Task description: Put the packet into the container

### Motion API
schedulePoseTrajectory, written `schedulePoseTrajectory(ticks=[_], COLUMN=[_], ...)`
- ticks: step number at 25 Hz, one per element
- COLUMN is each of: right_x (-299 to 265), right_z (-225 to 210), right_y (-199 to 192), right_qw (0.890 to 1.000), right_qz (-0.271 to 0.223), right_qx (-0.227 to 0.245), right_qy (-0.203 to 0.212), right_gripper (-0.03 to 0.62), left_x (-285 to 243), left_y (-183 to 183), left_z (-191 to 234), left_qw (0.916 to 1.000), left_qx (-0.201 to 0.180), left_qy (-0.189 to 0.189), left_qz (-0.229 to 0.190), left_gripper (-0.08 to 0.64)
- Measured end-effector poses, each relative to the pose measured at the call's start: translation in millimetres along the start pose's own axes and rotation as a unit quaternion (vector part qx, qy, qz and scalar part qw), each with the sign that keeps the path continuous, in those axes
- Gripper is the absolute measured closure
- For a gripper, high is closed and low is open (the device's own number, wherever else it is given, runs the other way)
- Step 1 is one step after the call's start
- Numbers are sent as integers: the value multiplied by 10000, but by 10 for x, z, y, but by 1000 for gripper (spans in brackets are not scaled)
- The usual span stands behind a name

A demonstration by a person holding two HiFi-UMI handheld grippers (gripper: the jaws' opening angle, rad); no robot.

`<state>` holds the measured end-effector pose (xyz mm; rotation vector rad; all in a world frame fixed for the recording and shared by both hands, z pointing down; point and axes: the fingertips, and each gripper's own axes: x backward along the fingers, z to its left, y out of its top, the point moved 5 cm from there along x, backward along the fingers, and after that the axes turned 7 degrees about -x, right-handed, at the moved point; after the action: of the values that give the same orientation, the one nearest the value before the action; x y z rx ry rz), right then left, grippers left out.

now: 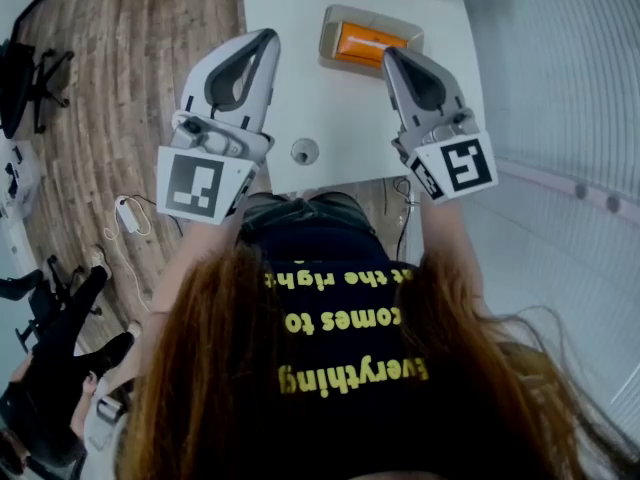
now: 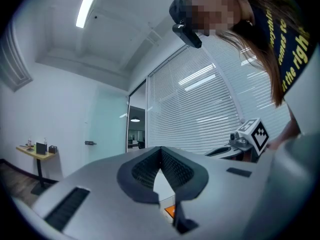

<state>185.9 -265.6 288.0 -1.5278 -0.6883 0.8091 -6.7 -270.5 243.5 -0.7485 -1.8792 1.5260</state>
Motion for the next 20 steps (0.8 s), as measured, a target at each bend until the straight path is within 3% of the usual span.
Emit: schedulePoseTrajectory(ticks=[7,20], right_x=[228,256], right_z=[123,241], right_y=[150,296], right_qw=[9978,9969], right_qz=[-419,-595], right_qx=[-463,-434], right_qy=[-206,-258], right_gripper=[571,571], left_x=[-11,66], left_y=[-56,-56], left_z=[-25,0], left_qw=[10000,10000], left_qx=[-9,-4], left_qy=[-44,-63], left_qz=[-4,-9], left_gripper=[558,558])
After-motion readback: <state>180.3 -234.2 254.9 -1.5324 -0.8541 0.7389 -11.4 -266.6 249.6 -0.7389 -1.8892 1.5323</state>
